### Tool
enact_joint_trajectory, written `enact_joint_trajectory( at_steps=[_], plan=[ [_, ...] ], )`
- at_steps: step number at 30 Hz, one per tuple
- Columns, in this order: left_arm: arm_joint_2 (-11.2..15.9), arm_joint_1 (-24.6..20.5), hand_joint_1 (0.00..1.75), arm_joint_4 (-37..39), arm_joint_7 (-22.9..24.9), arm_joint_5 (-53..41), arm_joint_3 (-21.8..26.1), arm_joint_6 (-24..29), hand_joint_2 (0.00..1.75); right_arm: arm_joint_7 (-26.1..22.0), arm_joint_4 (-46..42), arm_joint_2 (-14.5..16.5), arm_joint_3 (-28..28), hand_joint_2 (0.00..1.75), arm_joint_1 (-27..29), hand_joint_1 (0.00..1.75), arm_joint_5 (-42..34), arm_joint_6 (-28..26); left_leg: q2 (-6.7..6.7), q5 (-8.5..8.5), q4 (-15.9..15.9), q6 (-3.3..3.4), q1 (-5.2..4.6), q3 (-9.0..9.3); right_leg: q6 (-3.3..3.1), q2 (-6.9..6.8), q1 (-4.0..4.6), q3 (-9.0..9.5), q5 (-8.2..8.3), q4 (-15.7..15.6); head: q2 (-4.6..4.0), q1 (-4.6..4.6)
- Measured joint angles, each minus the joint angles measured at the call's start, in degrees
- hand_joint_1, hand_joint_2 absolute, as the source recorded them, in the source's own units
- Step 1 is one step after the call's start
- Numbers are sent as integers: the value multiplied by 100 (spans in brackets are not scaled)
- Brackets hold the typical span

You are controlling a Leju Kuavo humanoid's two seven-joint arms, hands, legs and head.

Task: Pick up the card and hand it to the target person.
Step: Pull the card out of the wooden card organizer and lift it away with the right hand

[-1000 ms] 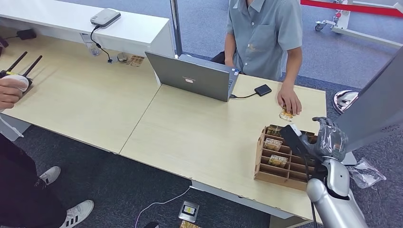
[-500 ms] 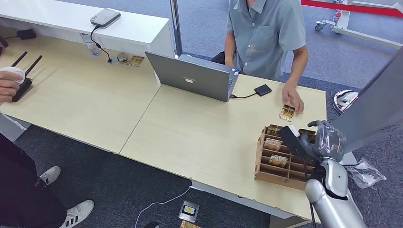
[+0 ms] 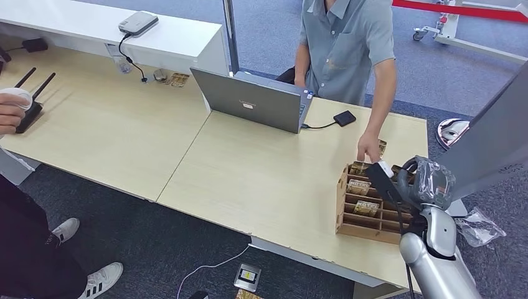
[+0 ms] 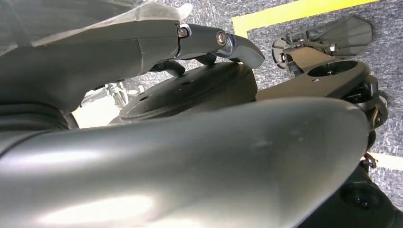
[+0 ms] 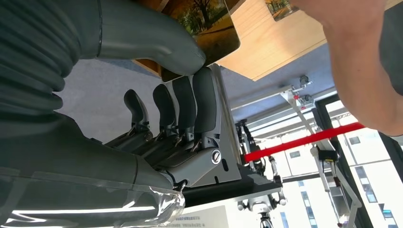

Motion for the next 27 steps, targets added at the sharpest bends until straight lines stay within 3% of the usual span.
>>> enact_joint_trajectory(
  at_steps=[2, 6, 21, 23, 24, 27],
  plan=[
    [-1, 0, 0, 1, -1, -5, 3, 0, 0, -3, 0, 1, 3, 175, -1, 143, 0, -14, 0, 0, 0, 0, 0, 0, 0, 0, 0, 0, 0, 0, 0, 0],
    [-2, 1, 0, 2, -7, -22, 3, 0, 0, -3, 0, 1, 4, 175, -1, 175, 1, -32, 0, 0, 0, 0, 0, 0, 0, 0, 0, 0, 0, 0, 0, 0],
    [-4, 6, 0, 3, -15, -110, 10, 7, 0, -176, -371, -6, -4, 175, 3, 175, 328, -607, 1, 0, 0, 0, 0, 1, 0, 0, 0, -2, 0, 0, 1, 0],
    [-4, 8, 0, 3, -19, -122, 11, 7, 0, -180, -530, -11, -11, 175, 23, 170, 430, -631, 1, 0, 0, 0, 0, 1, 0, 0, 0, -2, 0, 0, 0, 0],
    [-4, 9, 0, 3, -21, -129, 13, 7, 0, -181, -613, -15, -13, 175, 36, 160, 474, -630, 1, 0, 0, 0, 0, 1, 0, 0, 0, -1, 0, 0, 0, 0],
    [-6, 11, 0, 3, -28, -145, 14, 8, 0, -164, -811, -24, -15, 175, 58, 106, 555, -558, 1, 0, 0, 0, 0, 1, 0, 0, 0, -1, 0, 0, 0, 0]
  ],
)
